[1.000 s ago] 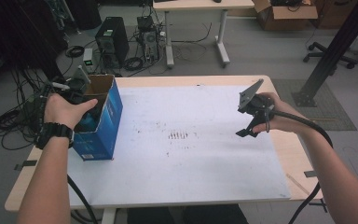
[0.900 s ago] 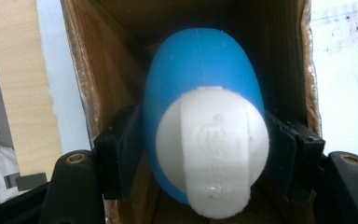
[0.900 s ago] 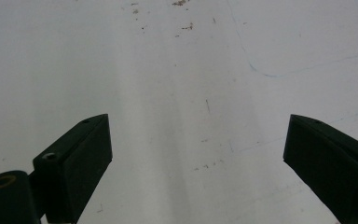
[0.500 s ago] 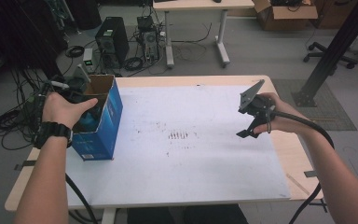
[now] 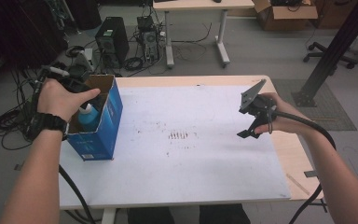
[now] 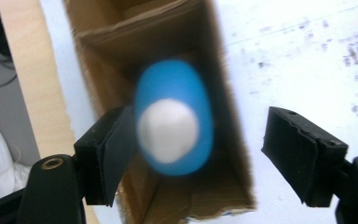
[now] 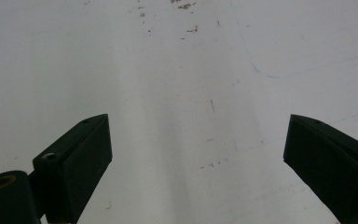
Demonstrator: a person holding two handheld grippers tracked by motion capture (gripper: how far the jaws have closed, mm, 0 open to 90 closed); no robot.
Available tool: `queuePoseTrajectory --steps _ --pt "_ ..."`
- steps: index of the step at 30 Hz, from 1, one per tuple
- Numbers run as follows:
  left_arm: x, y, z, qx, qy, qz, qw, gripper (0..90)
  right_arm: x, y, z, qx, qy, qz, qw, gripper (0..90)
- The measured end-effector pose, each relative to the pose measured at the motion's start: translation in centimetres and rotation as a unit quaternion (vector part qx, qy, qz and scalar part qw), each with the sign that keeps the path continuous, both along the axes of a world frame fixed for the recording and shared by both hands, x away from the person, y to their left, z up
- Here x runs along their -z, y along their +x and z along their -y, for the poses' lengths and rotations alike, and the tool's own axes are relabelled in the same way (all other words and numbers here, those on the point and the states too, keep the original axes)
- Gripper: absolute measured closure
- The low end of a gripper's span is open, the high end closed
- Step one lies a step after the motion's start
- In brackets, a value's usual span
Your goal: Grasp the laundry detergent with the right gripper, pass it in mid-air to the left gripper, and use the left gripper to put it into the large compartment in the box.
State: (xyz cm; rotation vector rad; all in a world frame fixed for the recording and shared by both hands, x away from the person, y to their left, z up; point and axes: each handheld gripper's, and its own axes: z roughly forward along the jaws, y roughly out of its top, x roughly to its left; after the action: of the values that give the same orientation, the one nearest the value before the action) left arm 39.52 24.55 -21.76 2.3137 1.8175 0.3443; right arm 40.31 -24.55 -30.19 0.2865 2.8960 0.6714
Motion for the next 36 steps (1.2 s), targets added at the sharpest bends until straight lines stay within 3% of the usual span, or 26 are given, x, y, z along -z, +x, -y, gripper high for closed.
queuePoseTrajectory --steps 7,14,20,28,36 --pt "-0.5 0.2 3.1 0.042 0.002 0.009 0.9991 20.2 -0.3 -0.1 -0.5 -0.005 0.001 0.001 1.0 8.1" --pt "-0.4 0.2 6.2 0.091 0.003 0.014 0.9957 17.0 -0.4 -0.1 -1.3 -0.014 0.002 -0.002 0.9999 7.8" --pt "0.4 0.4 8.7 0.126 -0.001 0.02 0.9918 12.1 -0.6 0.0 -2.0 -0.021 0.004 -0.003 0.9998 7.5" --pt "2.3 0.5 11.7 0.177 -0.008 0.015 0.9841 8.7 -0.6 0.1 -2.2 -0.022 0.003 -0.005 0.9997 7.4" --pt "3.9 0.3 13.8 0.214 -0.016 0.007 0.9767 6.7 -0.7 0.2 -1.9 -0.021 0.017 -0.012 0.9996 3.8"
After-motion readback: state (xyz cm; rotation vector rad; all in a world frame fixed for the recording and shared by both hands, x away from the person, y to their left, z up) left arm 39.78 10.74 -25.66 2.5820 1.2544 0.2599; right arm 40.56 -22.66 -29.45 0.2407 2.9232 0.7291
